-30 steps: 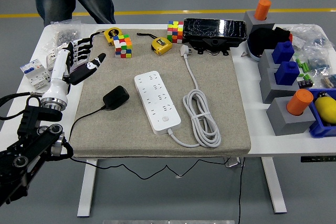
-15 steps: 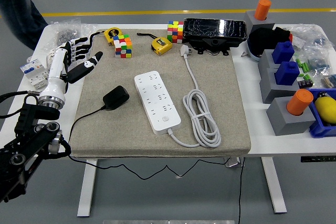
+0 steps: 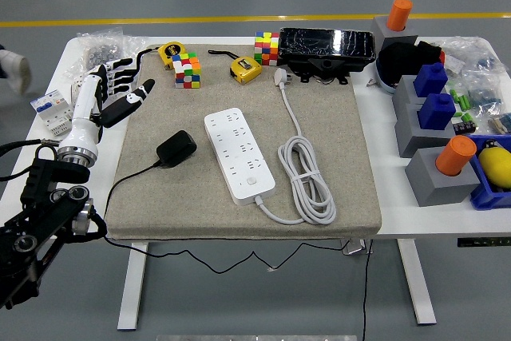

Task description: Put the plug near the board,insert it into the board,press the button,pull the plug out

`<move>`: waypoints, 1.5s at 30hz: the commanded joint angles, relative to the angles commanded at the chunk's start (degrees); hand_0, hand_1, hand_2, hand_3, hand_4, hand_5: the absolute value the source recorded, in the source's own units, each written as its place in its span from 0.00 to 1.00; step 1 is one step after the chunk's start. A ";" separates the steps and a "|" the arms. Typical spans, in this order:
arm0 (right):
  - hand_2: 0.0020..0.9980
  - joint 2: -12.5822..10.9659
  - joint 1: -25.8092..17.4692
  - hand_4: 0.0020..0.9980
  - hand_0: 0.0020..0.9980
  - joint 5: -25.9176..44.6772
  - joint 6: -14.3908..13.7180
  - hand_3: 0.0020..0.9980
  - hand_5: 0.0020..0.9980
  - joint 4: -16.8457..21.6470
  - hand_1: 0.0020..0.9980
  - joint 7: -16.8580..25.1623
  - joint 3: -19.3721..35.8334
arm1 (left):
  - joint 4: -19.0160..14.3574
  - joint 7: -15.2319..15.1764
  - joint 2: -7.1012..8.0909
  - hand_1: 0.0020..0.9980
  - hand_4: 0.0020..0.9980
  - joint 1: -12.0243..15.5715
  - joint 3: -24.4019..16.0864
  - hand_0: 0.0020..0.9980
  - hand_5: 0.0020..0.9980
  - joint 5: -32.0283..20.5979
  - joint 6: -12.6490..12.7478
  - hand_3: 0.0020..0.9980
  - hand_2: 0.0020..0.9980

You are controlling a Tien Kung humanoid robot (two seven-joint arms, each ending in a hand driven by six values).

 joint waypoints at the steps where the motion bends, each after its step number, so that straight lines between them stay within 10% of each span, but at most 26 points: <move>1: 0.60 0.05 0.01 0.88 0.53 0.01 0.01 0.54 0.40 0.00 0.63 0.01 0.11 | -0.06 0.04 -0.03 0.72 0.88 0.03 -0.08 0.68 0.38 0.02 -0.03 0.75 0.72; 45: 0.60 -2.03 1.51 0.88 0.53 0.13 -0.06 0.54 0.41 0.55 0.63 -0.10 -2.18 | -0.27 0.41 0.83 0.72 0.88 -1.49 -0.10 0.68 0.38 -0.13 -0.37 0.75 0.72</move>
